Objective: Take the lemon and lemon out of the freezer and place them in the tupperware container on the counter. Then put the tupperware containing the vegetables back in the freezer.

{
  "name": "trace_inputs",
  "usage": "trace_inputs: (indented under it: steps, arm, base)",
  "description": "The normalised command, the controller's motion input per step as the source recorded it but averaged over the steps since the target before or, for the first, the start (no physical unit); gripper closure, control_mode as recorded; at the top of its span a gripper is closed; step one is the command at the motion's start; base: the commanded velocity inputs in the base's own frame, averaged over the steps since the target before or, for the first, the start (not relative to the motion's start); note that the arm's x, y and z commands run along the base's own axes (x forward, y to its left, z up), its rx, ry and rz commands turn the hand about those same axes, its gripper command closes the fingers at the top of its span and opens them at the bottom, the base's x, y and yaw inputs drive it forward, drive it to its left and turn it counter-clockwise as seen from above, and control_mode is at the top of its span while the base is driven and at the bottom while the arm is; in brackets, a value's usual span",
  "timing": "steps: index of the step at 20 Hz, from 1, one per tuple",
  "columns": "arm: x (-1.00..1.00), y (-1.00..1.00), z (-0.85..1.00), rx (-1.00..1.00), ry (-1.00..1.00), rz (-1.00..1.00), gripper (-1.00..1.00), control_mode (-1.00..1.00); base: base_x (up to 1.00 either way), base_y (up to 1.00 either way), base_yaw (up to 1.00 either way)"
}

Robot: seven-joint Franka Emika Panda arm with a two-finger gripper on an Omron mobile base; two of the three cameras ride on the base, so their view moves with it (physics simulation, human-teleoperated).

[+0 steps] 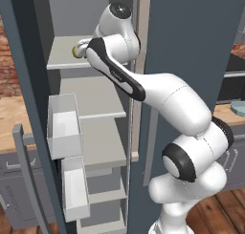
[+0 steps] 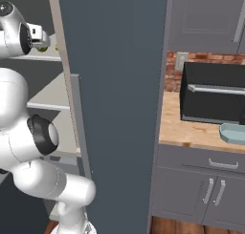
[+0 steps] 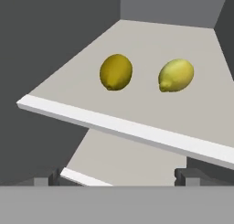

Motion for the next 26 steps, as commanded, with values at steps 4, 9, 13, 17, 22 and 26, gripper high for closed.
trace_inputs:
  steps: [4,9,13,17,22,26]
  arm:
    - [0.29,0.10,0.00,0.00,0.00,0.00,-1.00,-1.00]
    - [0.23,0.12,0.00,0.00,0.03,0.00,-1.00,-1.00]
    - [0.24,0.08,0.00,0.00,0.02,0.00,-1.00,-1.00]
    - [0.23,0.08,-0.04,0.00,0.01,0.00,-1.00,-1.00]
    - [0.22,0.14,-0.13,0.00,0.00,0.00,-1.00,-1.00]
    - [0.20,0.11,-0.13,0.00,0.00,0.00,-1.00,-1.00]
  base:
    - [0.00,0.00,0.00]
    - [0.00,0.00,0.00]
    - [0.00,0.00,0.00]
    - [0.00,0.00,0.00]
    - [0.00,0.00,0.00]
    - [0.00,0.00,0.00]
